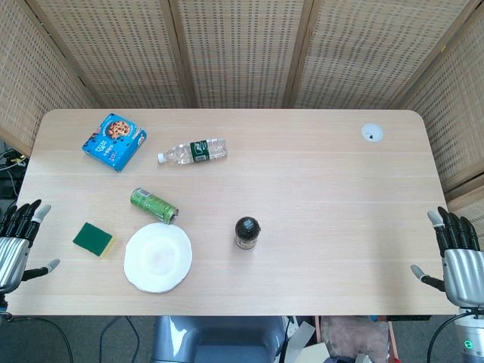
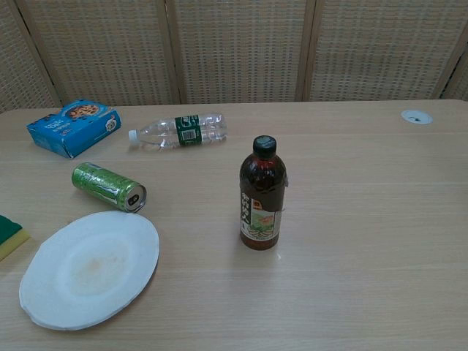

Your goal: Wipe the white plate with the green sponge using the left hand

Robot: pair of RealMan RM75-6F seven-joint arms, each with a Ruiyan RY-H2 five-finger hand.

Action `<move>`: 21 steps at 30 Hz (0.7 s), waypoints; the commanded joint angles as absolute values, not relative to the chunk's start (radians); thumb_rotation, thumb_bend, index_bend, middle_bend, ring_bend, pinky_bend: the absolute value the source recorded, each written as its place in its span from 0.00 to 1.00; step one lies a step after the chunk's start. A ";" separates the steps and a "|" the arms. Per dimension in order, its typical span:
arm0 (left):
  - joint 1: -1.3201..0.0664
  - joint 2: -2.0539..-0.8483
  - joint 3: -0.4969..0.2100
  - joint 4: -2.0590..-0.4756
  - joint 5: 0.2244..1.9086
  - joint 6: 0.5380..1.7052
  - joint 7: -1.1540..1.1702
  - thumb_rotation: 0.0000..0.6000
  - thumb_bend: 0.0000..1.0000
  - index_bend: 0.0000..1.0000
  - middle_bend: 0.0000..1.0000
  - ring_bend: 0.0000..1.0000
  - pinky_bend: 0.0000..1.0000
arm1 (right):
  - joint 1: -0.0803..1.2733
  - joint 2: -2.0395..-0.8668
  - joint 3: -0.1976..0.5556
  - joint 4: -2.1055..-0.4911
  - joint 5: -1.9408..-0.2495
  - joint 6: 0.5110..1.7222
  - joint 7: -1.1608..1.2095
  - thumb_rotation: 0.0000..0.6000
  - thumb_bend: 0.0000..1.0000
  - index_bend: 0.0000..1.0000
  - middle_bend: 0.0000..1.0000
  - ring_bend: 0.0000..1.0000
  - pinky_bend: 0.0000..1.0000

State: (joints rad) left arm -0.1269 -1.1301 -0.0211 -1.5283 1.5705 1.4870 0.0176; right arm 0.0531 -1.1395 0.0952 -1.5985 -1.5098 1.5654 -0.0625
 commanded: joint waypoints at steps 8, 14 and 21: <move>-0.176 -1.169 -0.014 -1.449 1.534 1.364 0.038 1.00 0.00 0.00 0.00 0.00 0.00 | 0.052 -1.131 0.102 -1.612 -1.484 1.552 -0.064 1.00 0.00 0.00 0.00 0.00 0.00; -0.259 -1.286 -0.013 -1.218 1.554 1.254 -0.039 1.00 0.00 0.00 0.00 0.00 0.04 | 0.060 -1.129 0.105 -1.615 -1.464 1.525 -0.072 1.00 0.00 0.00 0.00 0.00 0.00; -0.357 -1.402 0.040 -0.948 1.630 1.133 -0.170 1.00 0.00 0.00 0.02 0.00 0.11 | 0.070 -1.134 0.110 -1.612 -1.438 1.499 -0.086 1.00 0.00 0.00 0.00 0.00 0.00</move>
State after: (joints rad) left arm -0.3043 -1.3411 0.0104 -1.0441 1.5926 1.1993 -0.1129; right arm 0.0692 -1.1330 0.1093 -1.6131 -1.4412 1.5013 -0.0834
